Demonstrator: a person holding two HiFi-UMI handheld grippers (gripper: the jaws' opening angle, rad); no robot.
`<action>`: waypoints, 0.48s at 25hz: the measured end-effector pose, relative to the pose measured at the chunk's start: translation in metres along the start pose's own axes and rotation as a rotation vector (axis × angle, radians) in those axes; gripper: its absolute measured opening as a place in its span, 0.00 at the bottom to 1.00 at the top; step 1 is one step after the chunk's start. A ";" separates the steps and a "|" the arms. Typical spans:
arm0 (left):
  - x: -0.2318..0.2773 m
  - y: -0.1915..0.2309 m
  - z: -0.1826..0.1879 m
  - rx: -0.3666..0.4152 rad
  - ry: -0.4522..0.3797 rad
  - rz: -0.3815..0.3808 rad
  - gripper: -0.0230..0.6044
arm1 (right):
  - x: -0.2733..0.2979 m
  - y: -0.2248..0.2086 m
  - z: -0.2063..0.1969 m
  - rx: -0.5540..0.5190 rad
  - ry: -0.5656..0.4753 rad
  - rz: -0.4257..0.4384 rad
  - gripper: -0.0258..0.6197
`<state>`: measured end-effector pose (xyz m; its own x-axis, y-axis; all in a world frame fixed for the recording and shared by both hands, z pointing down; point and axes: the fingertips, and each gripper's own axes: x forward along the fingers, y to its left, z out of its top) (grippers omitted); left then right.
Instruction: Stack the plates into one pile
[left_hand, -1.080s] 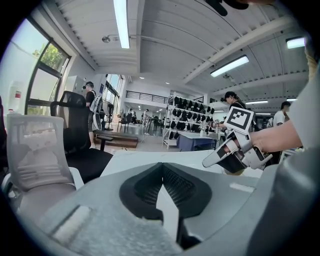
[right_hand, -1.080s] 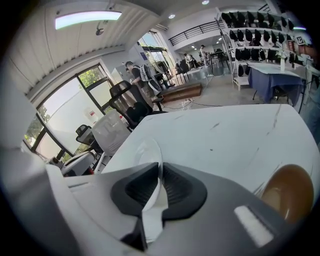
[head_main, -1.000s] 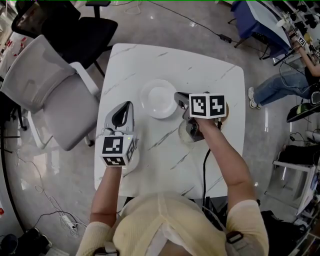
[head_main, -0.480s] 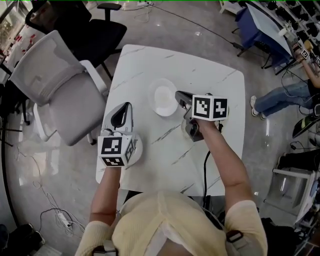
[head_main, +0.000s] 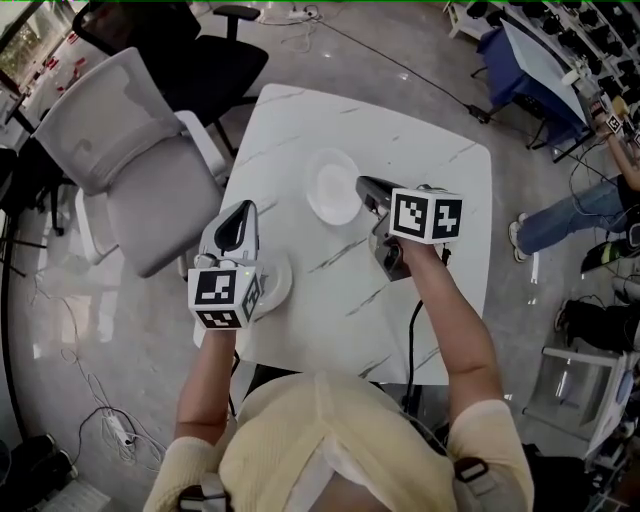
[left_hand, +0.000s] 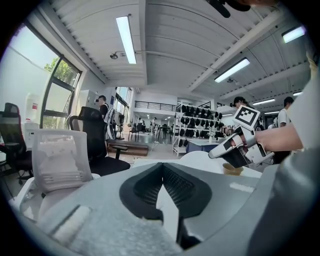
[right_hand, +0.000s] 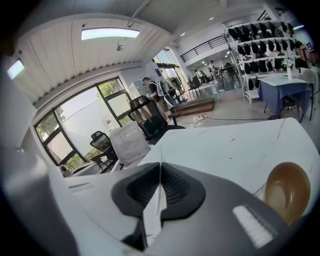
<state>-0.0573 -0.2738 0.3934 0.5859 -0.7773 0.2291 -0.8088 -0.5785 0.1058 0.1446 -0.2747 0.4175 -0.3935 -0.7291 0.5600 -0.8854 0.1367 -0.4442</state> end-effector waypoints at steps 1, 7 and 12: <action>-0.004 0.001 0.000 -0.001 0.000 0.007 0.04 | -0.003 0.004 -0.001 -0.007 -0.002 0.007 0.06; -0.027 0.014 0.002 0.001 -0.012 0.043 0.04 | -0.009 0.032 -0.009 -0.024 0.002 0.061 0.06; -0.045 0.027 -0.006 -0.003 -0.004 0.078 0.04 | -0.007 0.058 -0.016 -0.038 0.009 0.119 0.06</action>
<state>-0.1060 -0.2529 0.3912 0.5214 -0.8210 0.2326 -0.8521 -0.5155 0.0905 0.0922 -0.2506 0.3989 -0.4988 -0.7001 0.5110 -0.8407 0.2474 -0.4817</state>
